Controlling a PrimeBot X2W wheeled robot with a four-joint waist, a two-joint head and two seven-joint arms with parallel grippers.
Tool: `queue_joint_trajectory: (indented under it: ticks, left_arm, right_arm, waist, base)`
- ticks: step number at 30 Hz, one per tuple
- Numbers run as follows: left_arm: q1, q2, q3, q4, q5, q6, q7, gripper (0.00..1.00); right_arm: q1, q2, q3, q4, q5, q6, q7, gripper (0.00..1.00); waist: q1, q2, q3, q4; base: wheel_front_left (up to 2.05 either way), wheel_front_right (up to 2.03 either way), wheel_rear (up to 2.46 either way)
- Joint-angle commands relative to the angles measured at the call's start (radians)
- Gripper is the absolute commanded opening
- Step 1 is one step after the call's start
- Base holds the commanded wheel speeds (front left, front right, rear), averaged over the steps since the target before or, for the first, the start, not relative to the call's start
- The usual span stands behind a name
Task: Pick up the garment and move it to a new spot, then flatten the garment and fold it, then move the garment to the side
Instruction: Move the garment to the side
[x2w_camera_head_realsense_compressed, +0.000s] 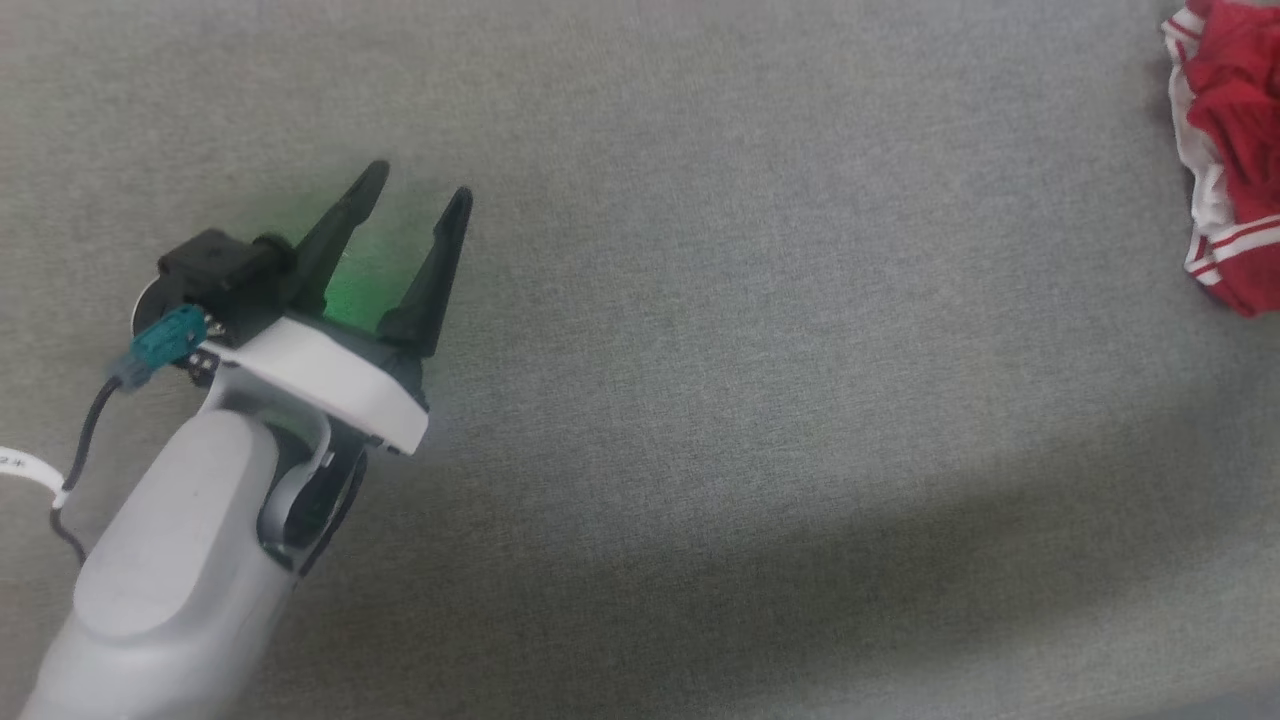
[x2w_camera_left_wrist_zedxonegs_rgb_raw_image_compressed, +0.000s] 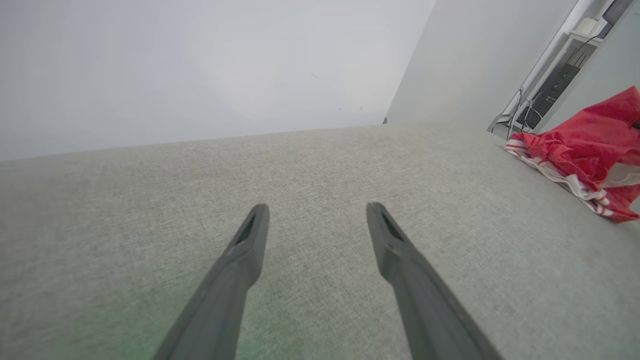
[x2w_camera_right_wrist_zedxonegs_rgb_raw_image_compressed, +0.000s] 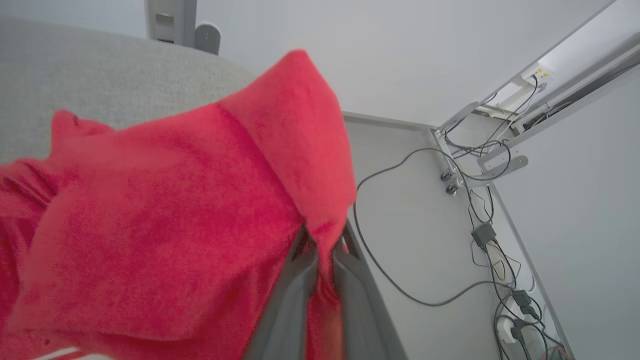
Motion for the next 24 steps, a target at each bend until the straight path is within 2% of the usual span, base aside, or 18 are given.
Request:
queue_joint_trajectory:
  ticks: [1,7,12,14,15,18,24]
  left_arm:
    - [-0.032,-0.004,-0.011,0.007,0.007,-0.005,-0.002,1.0]
    - [-0.091,-0.005,-0.045,0.033,0.005,-0.008,-0.008,1.0]
    - [-0.116,-0.004,-0.066,0.05,-0.003,-0.008,-0.011,1.0]
    - [-0.127,-0.001,-0.074,0.056,-0.007,-0.008,-0.014,1.0]
    - [-0.132,0.0,-0.077,0.061,-0.01,-0.008,-0.016,1.0]
    - [-0.142,0.006,-0.083,0.072,-0.015,-0.009,-0.025,1.0]
    - [-0.12,0.012,-0.083,0.09,-0.031,-0.009,-0.049,1.0]
  right_arm:
    - [-0.024,0.022,-0.01,0.046,-0.03,-0.002,-0.038,0.0]
    - [-0.081,0.078,-0.057,0.191,-0.11,-0.002,-0.119,0.0]
    - [-0.115,0.101,-0.077,0.257,-0.159,-0.002,-0.147,0.0]
    - [-0.129,0.108,-0.093,0.28,-0.178,-0.002,-0.161,0.11]
    - [-0.136,0.106,-0.102,0.286,-0.189,-0.002,-0.173,0.23]
    - [-0.152,0.11,-0.13,0.302,-0.224,-0.002,-0.202,0.98]
    - [-0.172,0.128,-0.167,0.316,-0.269,-0.002,-0.258,1.0]
  waist:
    - [0.0,0.0,0.028,-0.008]
    - [0.0,0.0,0.059,-0.011]
    - [0.0,0.0,0.066,-0.008]
    - [0.0,0.0,0.067,-0.005]
    - [0.0,0.0,0.067,-0.004]
    - [0.0,0.0,0.06,0.0]
    - [0.0,0.0,0.023,0.011]
  base:
    - [0.0,0.0,0.0]
    - [0.0,0.0,0.0]
    - [0.0,0.0,0.0]
    - [0.0,0.0,0.0]
    - [0.0,0.0,0.0]
    - [0.0,0.0,0.0]
    - [0.0,0.0,0.0]
